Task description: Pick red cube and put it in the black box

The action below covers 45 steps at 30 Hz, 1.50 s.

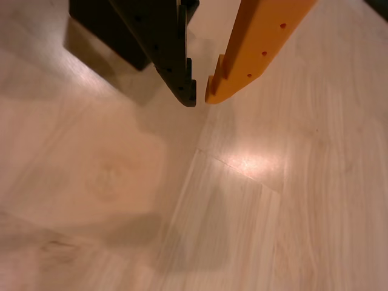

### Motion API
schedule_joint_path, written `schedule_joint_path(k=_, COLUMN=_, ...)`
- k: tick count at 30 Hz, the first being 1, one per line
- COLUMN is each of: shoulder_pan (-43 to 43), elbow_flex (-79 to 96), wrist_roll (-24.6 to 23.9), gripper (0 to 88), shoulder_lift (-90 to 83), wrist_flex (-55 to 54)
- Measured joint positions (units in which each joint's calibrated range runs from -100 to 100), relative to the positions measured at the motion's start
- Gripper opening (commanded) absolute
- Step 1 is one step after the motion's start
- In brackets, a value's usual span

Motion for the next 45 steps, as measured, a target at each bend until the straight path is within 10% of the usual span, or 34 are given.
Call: schedule_joint_path(k=45, shoulder_pan=3.6, elbow_flex=21.0, wrist_roll=-5.8, gripper=1.1, shoulder_lift=-26.8, wrist_flex=2.1)
